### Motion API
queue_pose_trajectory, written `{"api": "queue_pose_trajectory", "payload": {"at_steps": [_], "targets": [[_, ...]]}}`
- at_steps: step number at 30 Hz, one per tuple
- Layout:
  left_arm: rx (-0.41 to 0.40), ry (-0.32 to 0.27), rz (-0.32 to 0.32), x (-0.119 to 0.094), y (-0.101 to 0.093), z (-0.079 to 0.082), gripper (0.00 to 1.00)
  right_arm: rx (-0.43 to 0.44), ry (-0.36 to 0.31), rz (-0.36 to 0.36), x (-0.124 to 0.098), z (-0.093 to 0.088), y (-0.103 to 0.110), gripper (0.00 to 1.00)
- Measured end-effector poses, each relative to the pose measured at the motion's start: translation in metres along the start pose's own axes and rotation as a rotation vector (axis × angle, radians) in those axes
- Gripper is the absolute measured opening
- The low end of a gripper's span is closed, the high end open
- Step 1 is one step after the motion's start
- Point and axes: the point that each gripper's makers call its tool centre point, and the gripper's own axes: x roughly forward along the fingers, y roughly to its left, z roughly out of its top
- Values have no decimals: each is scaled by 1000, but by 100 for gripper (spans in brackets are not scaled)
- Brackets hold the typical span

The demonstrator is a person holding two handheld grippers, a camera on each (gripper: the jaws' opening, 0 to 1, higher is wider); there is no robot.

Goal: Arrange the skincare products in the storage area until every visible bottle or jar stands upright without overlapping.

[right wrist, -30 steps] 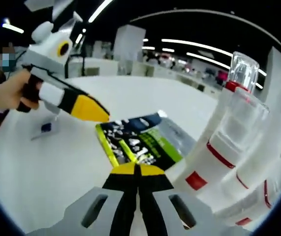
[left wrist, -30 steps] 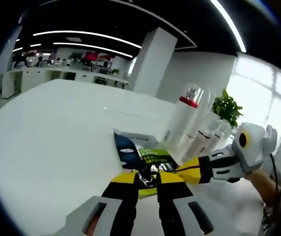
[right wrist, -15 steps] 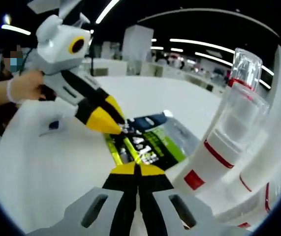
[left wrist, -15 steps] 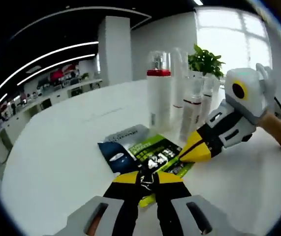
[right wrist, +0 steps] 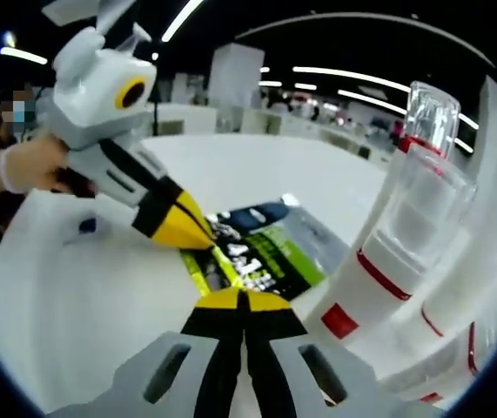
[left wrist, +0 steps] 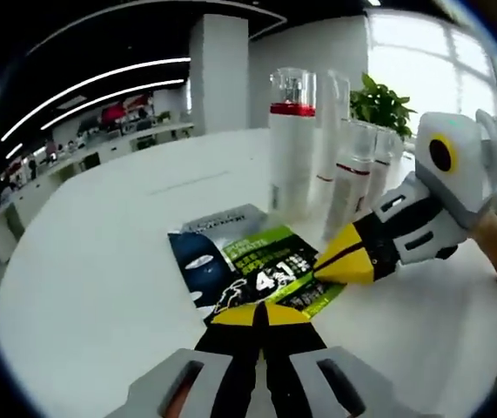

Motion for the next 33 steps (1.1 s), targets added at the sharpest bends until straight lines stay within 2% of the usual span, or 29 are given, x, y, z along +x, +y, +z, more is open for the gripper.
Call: {"api": "queue_pose_trajectory", "payload": {"at_steps": [4, 6, 12, 13, 14, 15, 16, 17, 18, 20, 22, 24, 25, 27, 29, 31, 33], "targets": [[-7, 5, -1, -1, -1, -2, 0, -19, 5, -20, 1, 1, -1, 0], [18, 3, 3, -2, -2, -3, 0, -9, 20, -37, 1, 1, -2, 0], [-21, 8, -22, -5, -1, -3, 1, -34, 28, -63, -1, 1, 0, 0], [37, -54, -53, -9, -5, 6, 1, 15, -20, -30, -3, 8, 10, 0], [36, -118, -52, -13, -5, 15, 3, 83, -103, -43, -7, 21, 7, 0], [31, -160, -50, -19, -3, 23, 3, 116, -217, -30, -17, 40, 6, 0], [-4, -181, -45, -24, -1, 28, 3, 105, -254, -24, -23, 50, 6, 1], [-47, -217, -77, -34, -4, 37, 4, 90, -264, -30, -28, 55, 4, 1], [-74, -239, -98, -40, -5, 42, 6, 62, -240, -41, -34, 58, 3, 1], [-118, -256, -145, -54, -8, 49, 12, 57, -259, -25, -41, 66, 7, 2], [-122, -261, -169, -67, -10, 51, 19, 86, -280, 51, -46, 72, 23, 8], [-106, -254, -171, -74, -15, 45, 19, 98, -279, 87, -47, 72, 33, 20], [-55, -247, -163, -82, -11, 42, 19, 94, -267, 142, -46, 70, 47, 24], [13, -217, -157, -91, -9, 32, 21, 89, -240, 193, -45, 62, 63, 33], [53, -195, -167, -98, -14, 20, 25, 94, -219, 221, -45, 56, 72, 36], [108, -128, -209, -104, -17, 1, 27, 99, -207, 234, -47, 50, 75, 36], [99, -116, -210, -108, -12, -4, 35, 100, -194, 236, -50, 44, 76, 37]]}}
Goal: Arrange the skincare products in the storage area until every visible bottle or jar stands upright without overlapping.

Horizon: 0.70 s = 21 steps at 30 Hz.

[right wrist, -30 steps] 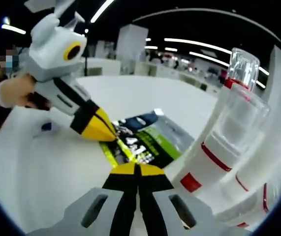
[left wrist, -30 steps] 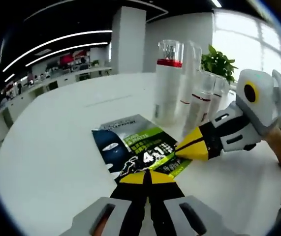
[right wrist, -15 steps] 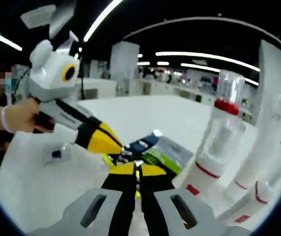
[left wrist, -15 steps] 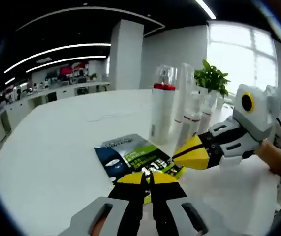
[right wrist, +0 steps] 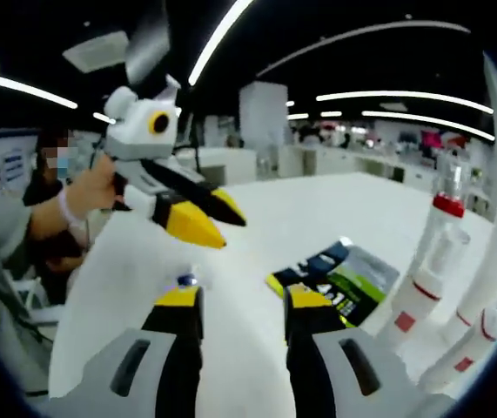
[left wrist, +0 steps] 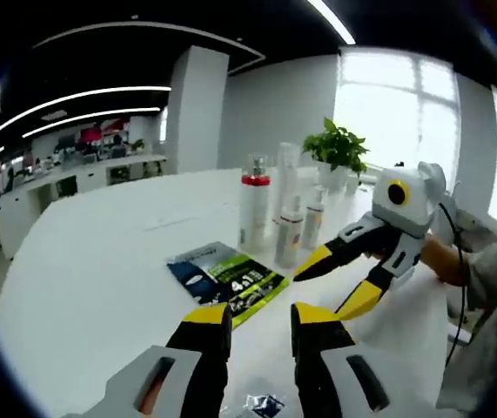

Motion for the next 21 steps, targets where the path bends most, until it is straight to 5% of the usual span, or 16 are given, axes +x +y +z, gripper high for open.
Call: {"api": "queue_pose_trajectory", "payload": {"at_steps": [11, 14, 17, 21], "targets": [[280, 226, -21, -23, -1, -38, 76, 176, -65, 154, -18, -10, 25, 45], [354, 321, -41, -25, -1, -50, 83, 246, -50, 240, -23, -18, 36, 43], [457, 389, 32, -21, 13, -56, 90, 259, -71, 256, -30, -15, 37, 43], [523, 535, 65, -19, 25, -70, 87, 275, -88, 243, -36, -12, 32, 41]]}}
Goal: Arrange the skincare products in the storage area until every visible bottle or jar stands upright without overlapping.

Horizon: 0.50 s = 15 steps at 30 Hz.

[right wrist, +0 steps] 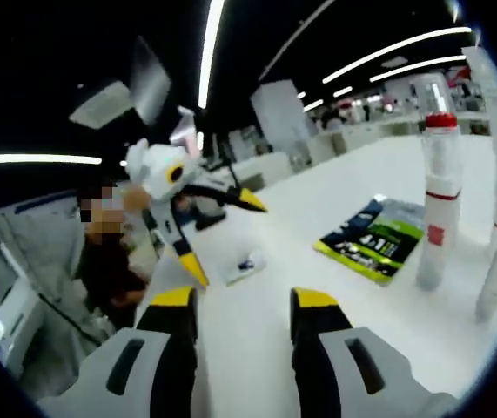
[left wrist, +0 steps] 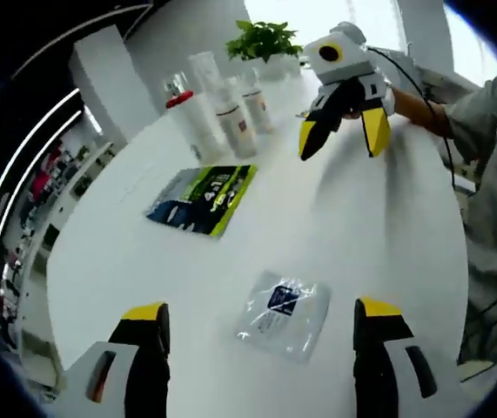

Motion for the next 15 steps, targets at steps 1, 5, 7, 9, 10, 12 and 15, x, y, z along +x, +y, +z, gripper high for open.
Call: {"api": "queue_pose_trajectory", "payload": {"at_steps": [1, 5, 7, 9, 10, 12, 15], "targets": [[-8, -5, -11, -1, 1, 3, 86, -3, -3, -7, 0, 0, -2, 41], [80, 101, -54, -2, 6, -4, 75, 1, -8, -18, 0, 2, -3, 39], [72, 147, -141, -1, -3, -6, 71, -4, -13, -19, 1, 3, -1, 39], [77, 195, -211, 1, -11, -11, 70, -11, -11, -23, 1, 3, -1, 39], [76, 203, -230, 2, -11, -8, 70, -15, -13, -24, 1, 3, -2, 39], [124, 227, -257, 5, -9, -7, 72, -23, -19, -32, 0, 5, -5, 38], [153, 262, -330, 8, -13, -6, 71, -26, -35, -39, 0, 8, -8, 37]]}}
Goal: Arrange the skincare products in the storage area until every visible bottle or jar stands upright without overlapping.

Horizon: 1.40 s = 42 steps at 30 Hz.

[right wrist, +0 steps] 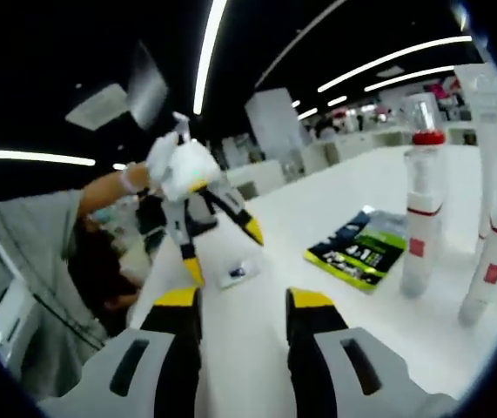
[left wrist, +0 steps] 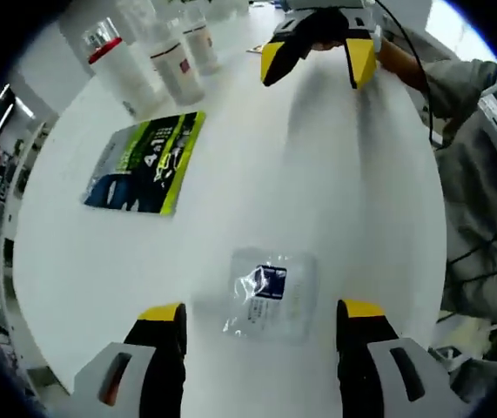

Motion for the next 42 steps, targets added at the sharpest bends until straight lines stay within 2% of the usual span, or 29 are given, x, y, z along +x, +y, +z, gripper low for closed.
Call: {"api": "queue_pose_trajectory", "payload": {"at_steps": [3, 4, 10, 12, 16, 30, 33, 38, 42], "targets": [[-16, 24, -36, 2, -2, -1, 69, 0, -9, -4, 1, 2, -2, 36], [-3, 26, -21, 2, 1, 1, 69, -3, -11, -7, 2, 2, -2, 36], [17, 48, -21, 2, -4, 0, 67, -5, -28, -13, 4, 5, -3, 33], [6, 52, -20, 1, -5, 1, 62, -5, -30, -14, 6, 5, -3, 33], [-32, 66, -16, -2, -5, 2, 40, -7, -22, -22, 6, 2, -5, 32], [-34, 117, -19, -2, -13, -2, 40, 3, -35, -34, 4, 5, -6, 29], [-65, 76, -28, -10, -11, 5, 40, 4, -34, -36, 5, 5, -6, 29], [-98, 41, 16, -21, 4, 11, 39, 7, -34, -33, 4, 5, -6, 28], [-188, 30, 30, -23, 16, 16, 39, 4, -39, -36, 4, 6, -6, 28]]}}
